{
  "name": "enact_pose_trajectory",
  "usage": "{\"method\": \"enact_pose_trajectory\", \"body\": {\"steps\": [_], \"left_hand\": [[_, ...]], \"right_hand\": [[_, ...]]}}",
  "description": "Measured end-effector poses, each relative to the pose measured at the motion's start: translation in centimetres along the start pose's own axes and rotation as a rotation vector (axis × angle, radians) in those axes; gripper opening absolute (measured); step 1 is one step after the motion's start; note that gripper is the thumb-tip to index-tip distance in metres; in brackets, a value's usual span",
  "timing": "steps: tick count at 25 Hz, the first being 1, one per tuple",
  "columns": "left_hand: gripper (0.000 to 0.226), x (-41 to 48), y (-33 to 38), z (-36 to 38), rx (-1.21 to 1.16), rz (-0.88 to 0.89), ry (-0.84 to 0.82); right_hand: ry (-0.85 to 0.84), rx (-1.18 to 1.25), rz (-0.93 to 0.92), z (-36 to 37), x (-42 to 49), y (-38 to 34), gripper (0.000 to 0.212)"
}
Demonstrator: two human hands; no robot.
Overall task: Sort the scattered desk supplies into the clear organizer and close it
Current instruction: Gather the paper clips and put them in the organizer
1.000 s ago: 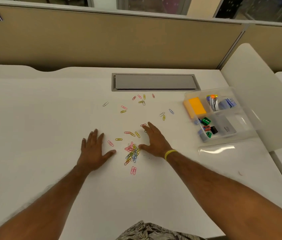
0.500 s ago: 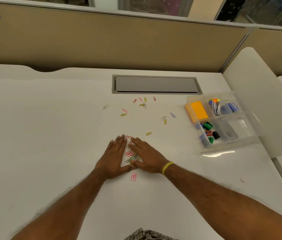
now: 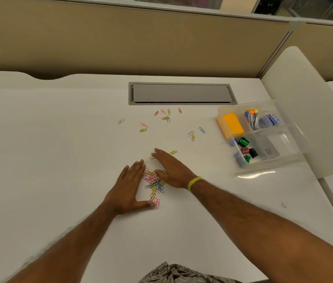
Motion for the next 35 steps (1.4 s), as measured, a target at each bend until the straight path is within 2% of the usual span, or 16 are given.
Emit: {"method": "enact_pose_trajectory", "body": {"steps": [3,7,9,11,12,14,15,18,20,23,28,30,32,35], "left_hand": [[0.138,-0.2,-0.2,0.8,0.124,-0.070,-0.039],[0.128,0.2,0.1,0.8,0.137,-0.136,-0.018],[0.122,0.3,0.4,0.7,0.140,-0.157,-0.012],[0.118,0.6,0.7,0.6,0.135,-0.162,-0.003],[0.117,0.7,0.9,0.5,0.127,-0.154,0.002],[0.116,0.7,0.7,-0.1,0.099,-0.127,0.002],[0.116,0.6,0.4,-0.5,0.086,-0.111,-0.001],[0.112,0.3,-0.4,-1.7,0.051,-0.070,-0.017],[0.104,0.4,-0.1,-1.8,-0.007,-0.083,-0.067],[0.085,0.9,1.2,-1.4,-0.072,-0.110,-0.107],[0.044,1.2,2.8,-1.4,-0.239,-0.134,-0.022],[0.037,1.0,2.5,-1.9,-0.341,-0.165,0.031],[0.053,0.7,1.8,-2.1,-0.379,-0.163,0.045],[0.080,0.1,0.5,-1.8,-0.339,-0.188,-0.041]], "right_hand": [[-0.164,-0.126,-0.009,1.5,1.1,-0.9,0.070],[-0.217,-0.154,-0.130,3.3,-1.4,-1.8,0.072],[-0.242,-0.092,-0.137,3.9,-2.7,-1.8,0.070],[-0.183,0.045,-0.070,3.2,-3.6,-1.4,0.066],[-0.095,0.090,-0.037,2.1,-3.9,-1.0,0.062],[0.080,0.082,0.014,-0.3,-4.6,0.4,0.056],[0.109,0.065,0.059,-0.9,-5.1,1.4,0.058],[-0.018,0.080,0.271,-0.2,-6.7,3.7,0.085],[-0.075,0.069,0.300,0.9,-6.7,3.3,0.097],[-0.071,0.059,0.259,2.2,-5.3,1.8,0.101],[0.069,0.210,0.259,2.3,-3.9,0.3,0.074],[0.121,0.238,0.250,1.8,-3.9,0.0,0.066],[0.145,0.278,0.239,1.3,-4.2,0.2,0.063],[0.108,0.274,0.264,1.0,-4.9,1.1,0.071]]}}
Point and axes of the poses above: each hand's wrist, its own x-axis towards the middle knuckle, its own z-axis out of the palm, y = z × x, the point moved 7 cm from there along x, towards the middle knuckle, and after that the axes turned 6 degrees about -z, right-handed, at the moved point
